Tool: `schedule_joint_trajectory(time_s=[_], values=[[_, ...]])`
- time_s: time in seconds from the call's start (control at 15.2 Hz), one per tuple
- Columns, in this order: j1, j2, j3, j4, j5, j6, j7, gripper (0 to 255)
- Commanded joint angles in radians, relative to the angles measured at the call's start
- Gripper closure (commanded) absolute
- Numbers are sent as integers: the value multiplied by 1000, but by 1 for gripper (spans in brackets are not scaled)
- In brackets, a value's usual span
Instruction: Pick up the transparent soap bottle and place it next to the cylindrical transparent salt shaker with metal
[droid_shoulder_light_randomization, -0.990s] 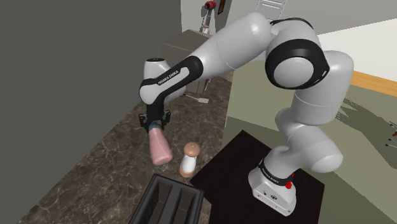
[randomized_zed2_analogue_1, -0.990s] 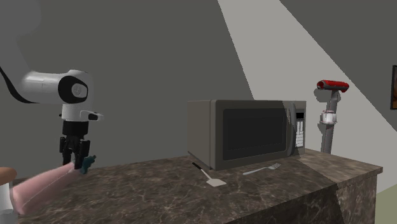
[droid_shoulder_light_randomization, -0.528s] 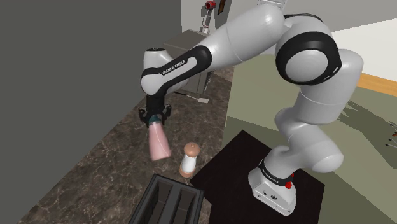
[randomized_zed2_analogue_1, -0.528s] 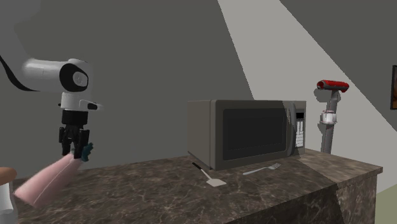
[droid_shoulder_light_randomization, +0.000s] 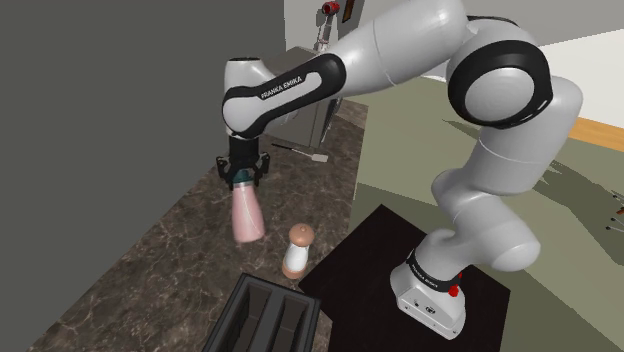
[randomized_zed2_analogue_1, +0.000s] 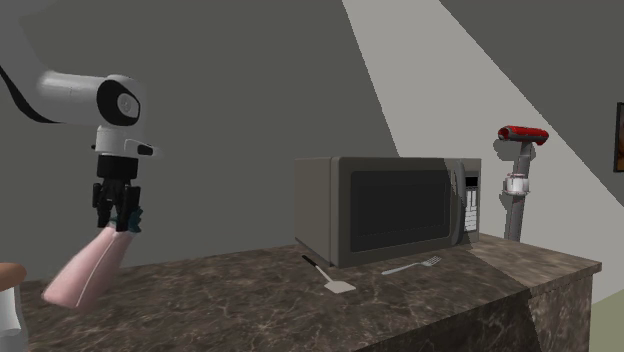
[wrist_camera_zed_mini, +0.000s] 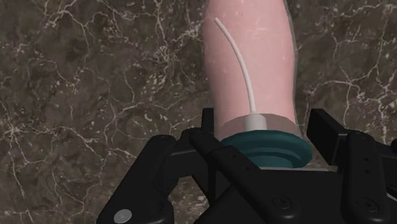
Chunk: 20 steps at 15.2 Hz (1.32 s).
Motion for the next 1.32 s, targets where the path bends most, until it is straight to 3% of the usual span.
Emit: schedule_joint_trajectory(time_s=[0.0,1.25], values=[[6,23,-7,7,-18,-25,13,255],[26,140,-31,136,-112,-244,90,255]])
